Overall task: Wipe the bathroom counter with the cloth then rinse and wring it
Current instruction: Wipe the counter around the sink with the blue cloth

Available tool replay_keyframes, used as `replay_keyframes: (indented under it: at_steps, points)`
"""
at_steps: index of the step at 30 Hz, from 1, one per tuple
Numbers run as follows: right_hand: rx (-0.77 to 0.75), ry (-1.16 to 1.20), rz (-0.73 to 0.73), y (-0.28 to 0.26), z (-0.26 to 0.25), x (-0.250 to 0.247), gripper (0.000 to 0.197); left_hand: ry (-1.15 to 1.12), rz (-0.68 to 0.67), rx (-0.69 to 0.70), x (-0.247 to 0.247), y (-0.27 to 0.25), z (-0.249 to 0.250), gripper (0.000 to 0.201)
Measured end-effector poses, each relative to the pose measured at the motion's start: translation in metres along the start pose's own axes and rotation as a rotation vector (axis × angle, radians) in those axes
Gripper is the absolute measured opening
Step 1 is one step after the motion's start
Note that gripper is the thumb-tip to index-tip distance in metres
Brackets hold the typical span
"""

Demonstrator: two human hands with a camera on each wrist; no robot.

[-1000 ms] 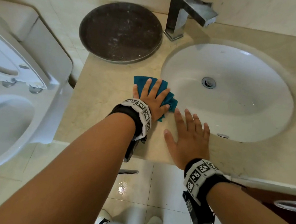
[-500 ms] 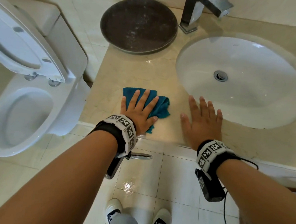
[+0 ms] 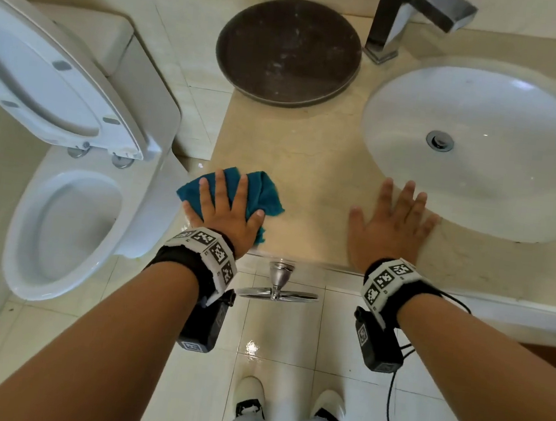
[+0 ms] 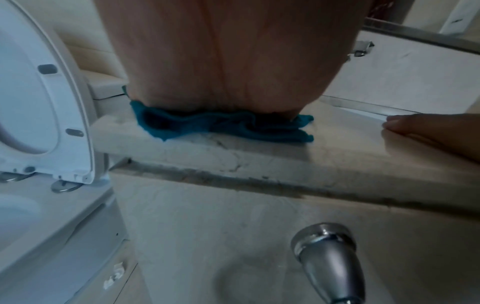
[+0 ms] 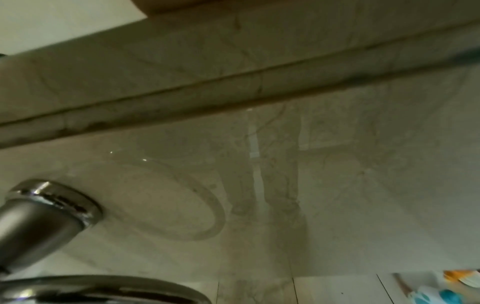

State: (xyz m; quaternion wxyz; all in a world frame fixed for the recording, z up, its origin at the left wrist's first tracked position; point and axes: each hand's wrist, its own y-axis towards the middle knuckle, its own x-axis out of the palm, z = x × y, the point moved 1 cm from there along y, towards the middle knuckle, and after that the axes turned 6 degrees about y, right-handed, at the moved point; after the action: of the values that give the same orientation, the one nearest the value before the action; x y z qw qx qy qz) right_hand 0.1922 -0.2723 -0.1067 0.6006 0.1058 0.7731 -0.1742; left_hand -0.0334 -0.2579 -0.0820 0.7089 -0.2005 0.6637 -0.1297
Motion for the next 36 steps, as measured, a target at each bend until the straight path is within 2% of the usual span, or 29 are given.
replay_keyframes:
  at_steps: [8,11,15,22,27,31,36]
  points:
    - [0.013,0.016,0.038,-0.001,0.000,0.003,0.075,0.108,-0.022,0.187,-0.007,0.013,0.020,0.071]
    - [0.017,0.026,0.036,0.000,-0.001,0.003,0.074,0.108,-0.040,0.241,-0.014,0.027,0.029,0.067]
    - [0.011,0.035,0.044,0.000,-0.001,0.002,0.074,0.090,-0.032,0.254,-0.027,0.049,0.042,0.061]
    - [0.005,0.033,0.029,0.001,0.001,0.003,0.073,0.115,-0.009,0.241,-0.037,0.069,0.059,0.064]
    - [0.000,0.022,0.031,0.001,0.001,0.003,0.073,0.160,-0.016,0.269,-0.029,0.055,0.058,0.065]
    - [0.007,0.028,0.048,0.000,0.000,0.003,0.077,0.254,-0.034,0.360,-0.011,0.024,0.065,0.066]
    - [0.004,0.041,0.029,0.000,-0.001,0.002,0.078,0.260,-0.096,0.370,-0.012,0.025,0.068,0.067]
